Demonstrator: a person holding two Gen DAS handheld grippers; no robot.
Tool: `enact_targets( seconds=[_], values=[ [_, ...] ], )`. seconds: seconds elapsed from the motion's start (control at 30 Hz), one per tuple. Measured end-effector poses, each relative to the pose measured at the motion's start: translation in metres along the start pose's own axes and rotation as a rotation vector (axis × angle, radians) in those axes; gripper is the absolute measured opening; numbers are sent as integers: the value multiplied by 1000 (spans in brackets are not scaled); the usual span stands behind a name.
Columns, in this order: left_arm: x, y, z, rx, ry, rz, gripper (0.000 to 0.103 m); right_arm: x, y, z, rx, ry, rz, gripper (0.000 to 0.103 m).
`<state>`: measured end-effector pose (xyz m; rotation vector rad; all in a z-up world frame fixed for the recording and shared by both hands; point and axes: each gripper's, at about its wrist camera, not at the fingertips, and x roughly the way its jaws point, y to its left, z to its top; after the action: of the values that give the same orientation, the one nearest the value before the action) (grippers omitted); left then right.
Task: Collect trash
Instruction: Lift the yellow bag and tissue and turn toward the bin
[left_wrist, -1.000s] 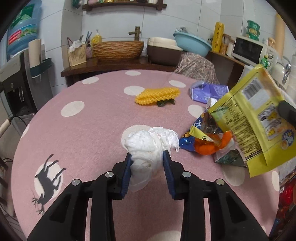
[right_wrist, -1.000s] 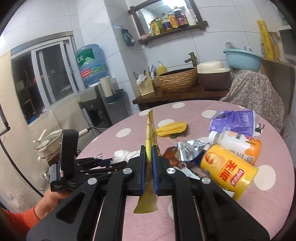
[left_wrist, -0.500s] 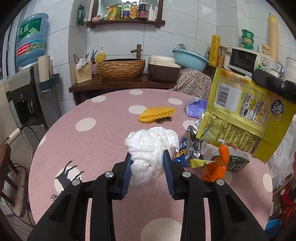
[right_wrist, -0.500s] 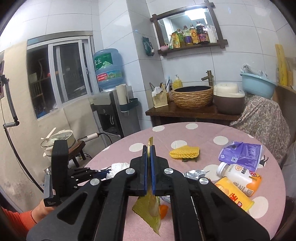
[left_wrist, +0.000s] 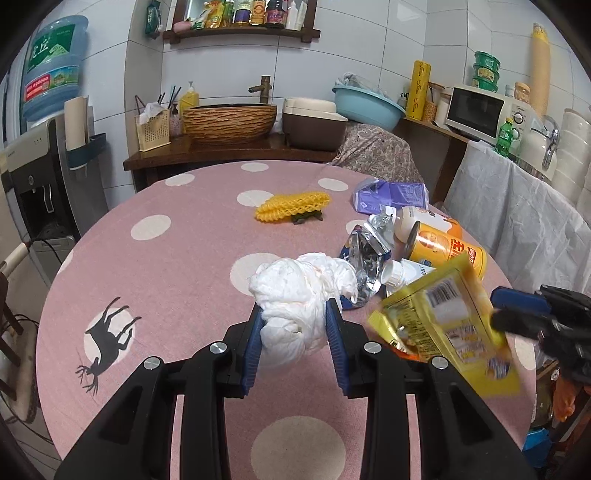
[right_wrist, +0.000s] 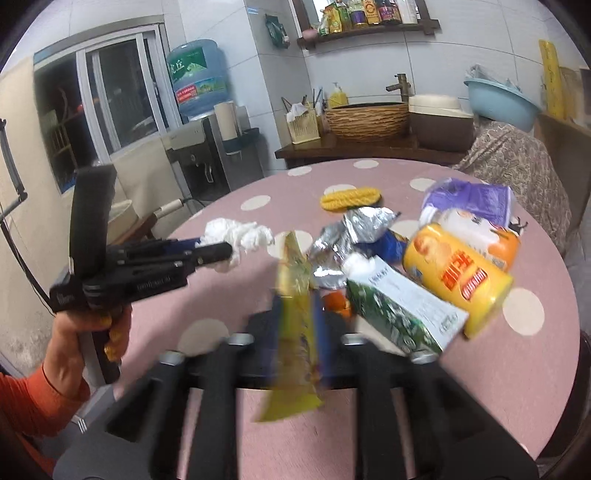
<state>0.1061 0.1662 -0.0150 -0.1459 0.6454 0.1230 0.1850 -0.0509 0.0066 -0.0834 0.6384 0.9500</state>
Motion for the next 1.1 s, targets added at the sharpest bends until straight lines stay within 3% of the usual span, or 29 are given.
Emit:
enact_targets(
  seconds=[0.03, 0.1, 0.23, 0.3, 0.33, 0.37, 0.4, 0.43, 0.5, 0.63, 1.0, 1.1],
  values=[
    [0, 0, -1, -1, 0, -1, 33, -5, -1, -3, 5, -22, -39, 79],
    [-1, -1, -3, -3, 1, -6, 33, -10, -2, -6, -9, -46, -62, 79],
    [-1, -3, -4, -7, 2, -12, 33, -1, 3, -1, -36, 1, -44, 78],
    [0, -4, -5, -17, 5, -22, 33, 10, 14, -2, -101, 24, -99, 76],
    [0, -5, -6, -20, 7, -27, 33, 19, 19, -4, -133, 51, -122, 63],
    [0, -6, -7, -20, 8, -29, 33, 25, 21, -6, -140, 71, -112, 42],
    [0, -8, -8, -18, 9, -33, 33, 30, 22, -7, -144, 90, -99, 33],
    [0, -9, -8, -15, 10, -35, 33, 34, 26, -8, -166, 106, -110, 16],
    [-1, -9, -9, -7, 8, -34, 33, 40, 35, -13, -254, 114, -197, 14],
    [-3, -4, -10, -19, 6, -25, 33, 28, 33, -16, -240, 77, -151, 5],
    [-15, -7, -2, -20, -25, -36, 33, -51, 8, 30, -58, -129, 89, 4],
    [-20, -19, 5, 1, -42, -62, 33, -60, -3, 31, -27, -149, 78, 4]
  ],
)
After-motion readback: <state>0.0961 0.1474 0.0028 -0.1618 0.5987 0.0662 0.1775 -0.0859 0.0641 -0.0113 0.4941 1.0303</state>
